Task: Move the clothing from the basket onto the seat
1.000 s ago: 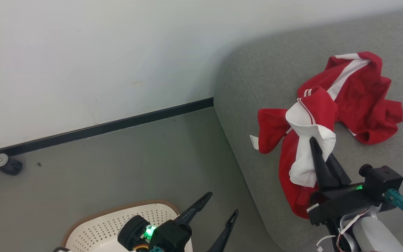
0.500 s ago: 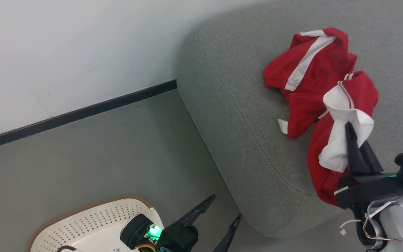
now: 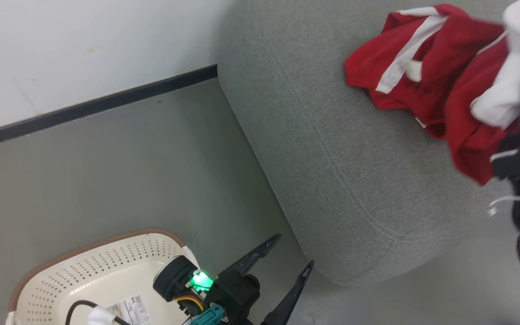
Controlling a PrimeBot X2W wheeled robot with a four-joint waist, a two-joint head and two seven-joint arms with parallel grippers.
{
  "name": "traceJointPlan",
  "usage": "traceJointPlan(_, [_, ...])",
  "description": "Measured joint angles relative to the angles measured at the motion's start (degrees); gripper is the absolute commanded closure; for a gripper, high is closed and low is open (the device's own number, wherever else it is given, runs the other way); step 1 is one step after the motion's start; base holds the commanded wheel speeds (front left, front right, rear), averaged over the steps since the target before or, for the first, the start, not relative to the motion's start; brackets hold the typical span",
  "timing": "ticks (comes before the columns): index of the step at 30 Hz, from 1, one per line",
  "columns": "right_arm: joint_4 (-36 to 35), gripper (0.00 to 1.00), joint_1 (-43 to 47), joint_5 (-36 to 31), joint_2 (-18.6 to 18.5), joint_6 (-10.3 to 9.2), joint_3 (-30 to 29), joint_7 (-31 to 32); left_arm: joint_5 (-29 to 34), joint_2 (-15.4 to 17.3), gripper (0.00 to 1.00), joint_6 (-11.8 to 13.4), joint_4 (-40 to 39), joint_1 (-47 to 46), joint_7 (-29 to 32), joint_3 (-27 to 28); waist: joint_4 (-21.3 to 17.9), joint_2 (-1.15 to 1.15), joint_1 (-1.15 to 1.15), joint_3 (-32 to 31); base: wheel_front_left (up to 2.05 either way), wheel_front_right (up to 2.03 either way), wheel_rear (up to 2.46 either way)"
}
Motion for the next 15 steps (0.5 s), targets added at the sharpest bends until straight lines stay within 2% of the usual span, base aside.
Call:
traceJointPlan(8, [4.19, 1.00, -9.48, 1.37, -4.88, 0.25, -5.78, -0.02, 0.38, -0.14, 0.00, -0.05, -0.35, -2.46, 0.68, -0.15, 1.57, 0.00, 0.00, 3.32, 0.00, 0.00, 0.00])
traceJointPlan(15, [7.14, 1.00, -14.97, 1.51, -7.61, 0.74, -8.84, -0.25, 0.99, -0.18, 0.00, -0.05, -1.59, -4.42, 0.74, -0.12, 3.52, 0.00, 0.00, 6.31, 0.00, 0.00, 0.00])
